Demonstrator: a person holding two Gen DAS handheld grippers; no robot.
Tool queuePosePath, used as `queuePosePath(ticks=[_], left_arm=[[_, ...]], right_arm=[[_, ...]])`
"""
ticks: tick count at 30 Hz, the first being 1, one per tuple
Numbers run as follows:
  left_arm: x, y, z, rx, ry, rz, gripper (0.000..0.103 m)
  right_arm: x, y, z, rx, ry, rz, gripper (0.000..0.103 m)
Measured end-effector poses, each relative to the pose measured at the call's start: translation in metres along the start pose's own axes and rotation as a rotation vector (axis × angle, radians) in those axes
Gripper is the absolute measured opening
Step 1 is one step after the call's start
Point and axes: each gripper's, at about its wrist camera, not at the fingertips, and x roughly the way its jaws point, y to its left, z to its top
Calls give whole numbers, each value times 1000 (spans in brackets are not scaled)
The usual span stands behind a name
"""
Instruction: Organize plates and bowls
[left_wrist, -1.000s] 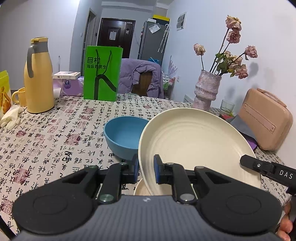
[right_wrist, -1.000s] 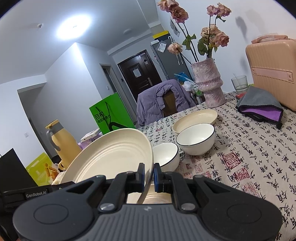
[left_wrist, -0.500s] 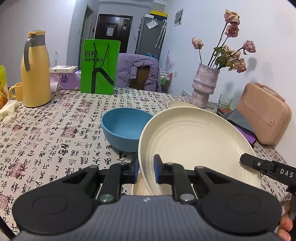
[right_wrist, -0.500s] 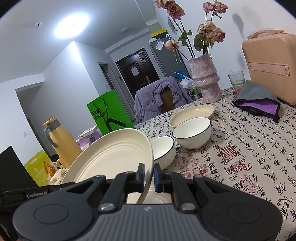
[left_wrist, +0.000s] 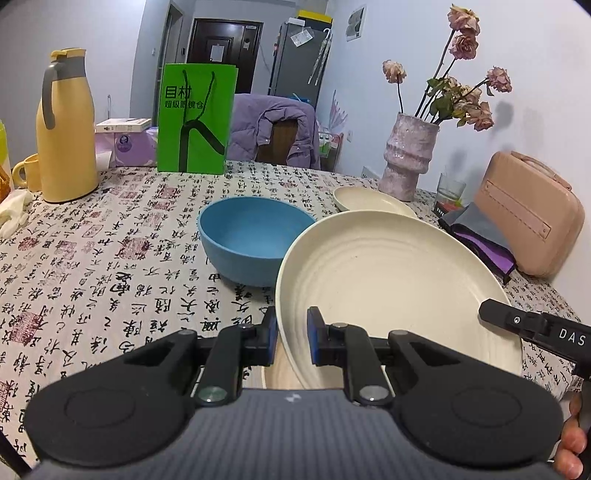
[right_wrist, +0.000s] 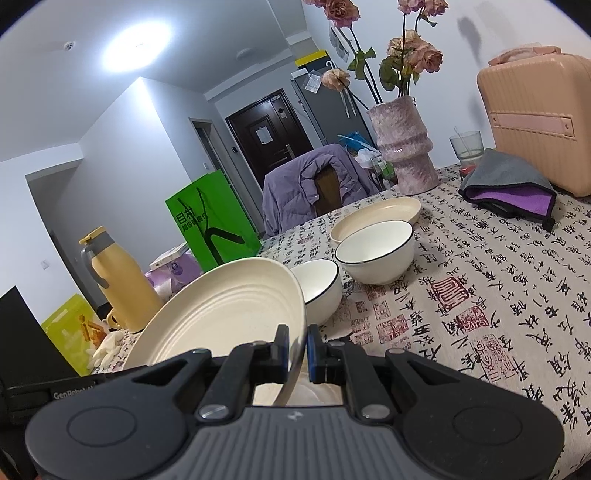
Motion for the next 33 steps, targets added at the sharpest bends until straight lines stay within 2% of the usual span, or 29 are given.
queuePosePath(ticks=[33], left_arm=[[22,5,-10,15,55,6,16]], right_arm=[[20,-6,-8,-21,47,-25,10]])
